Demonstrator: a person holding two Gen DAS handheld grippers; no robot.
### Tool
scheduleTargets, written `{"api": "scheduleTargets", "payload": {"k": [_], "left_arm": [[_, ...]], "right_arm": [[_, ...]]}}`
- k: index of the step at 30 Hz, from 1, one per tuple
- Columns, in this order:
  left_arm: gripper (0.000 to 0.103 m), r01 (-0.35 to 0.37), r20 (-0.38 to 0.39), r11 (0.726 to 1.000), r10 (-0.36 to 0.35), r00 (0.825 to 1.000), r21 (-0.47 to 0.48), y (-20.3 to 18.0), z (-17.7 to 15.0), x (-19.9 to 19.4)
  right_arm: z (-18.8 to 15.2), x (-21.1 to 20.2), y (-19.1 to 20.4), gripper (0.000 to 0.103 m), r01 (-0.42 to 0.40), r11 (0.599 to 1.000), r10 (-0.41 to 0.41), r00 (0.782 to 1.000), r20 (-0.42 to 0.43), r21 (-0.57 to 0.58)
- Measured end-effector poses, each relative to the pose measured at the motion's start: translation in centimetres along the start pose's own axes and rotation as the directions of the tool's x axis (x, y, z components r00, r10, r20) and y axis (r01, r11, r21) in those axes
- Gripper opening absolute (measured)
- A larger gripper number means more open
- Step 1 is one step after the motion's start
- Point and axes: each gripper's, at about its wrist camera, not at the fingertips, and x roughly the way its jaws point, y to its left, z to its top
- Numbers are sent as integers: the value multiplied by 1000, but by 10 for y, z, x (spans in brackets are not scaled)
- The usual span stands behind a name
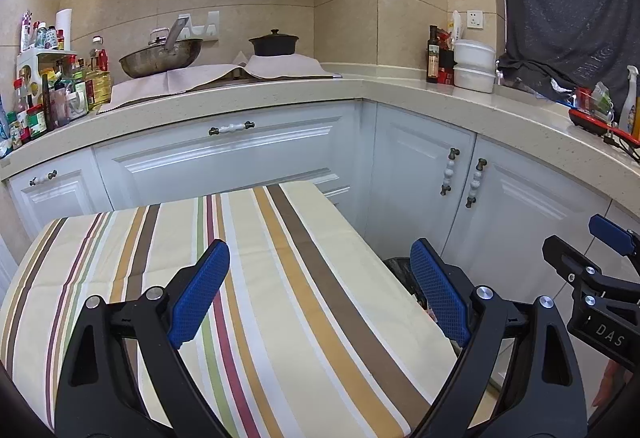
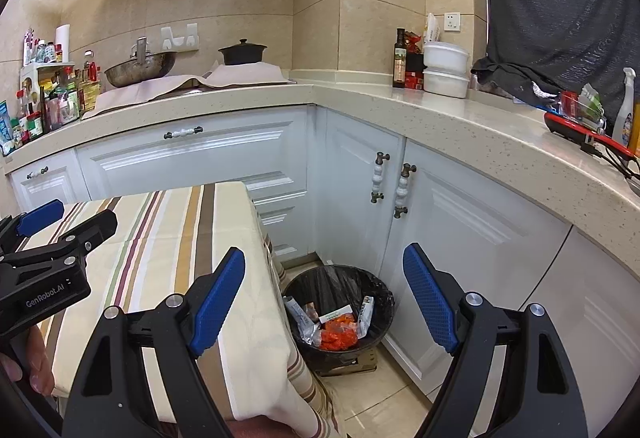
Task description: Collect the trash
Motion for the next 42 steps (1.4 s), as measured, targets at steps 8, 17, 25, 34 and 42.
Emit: {"api": "scheduleTargets", "payload": {"k": [8,17,25,34,42], "left_arm": [[90,8,-10,1000,-8,1000,1,-1,-1,1],[90,9,-14,1000,-9,1000,-3,-1,0,2],[90,8,-22,1000,-8,1000,-11,0,-1,4],[90,14,-25,1000,-14,1000,-9,-2,-2,5],[90,15,-26,1000,-16,1000,-11,-6,-2,6]], "right_arm": [[-1,-1,-1,79,2,1000,-2,1000,2,1],[-1,-2,-2,79,3,1000,-3,1000,4,0],[-1,-2,-3,79,3,1000,-3,1000,2,0],[-1,-1,-4,79,4,1000,-4,1000,2,0],[0,1,-6,79,5,1000,-5,1000,1,-1]]}}
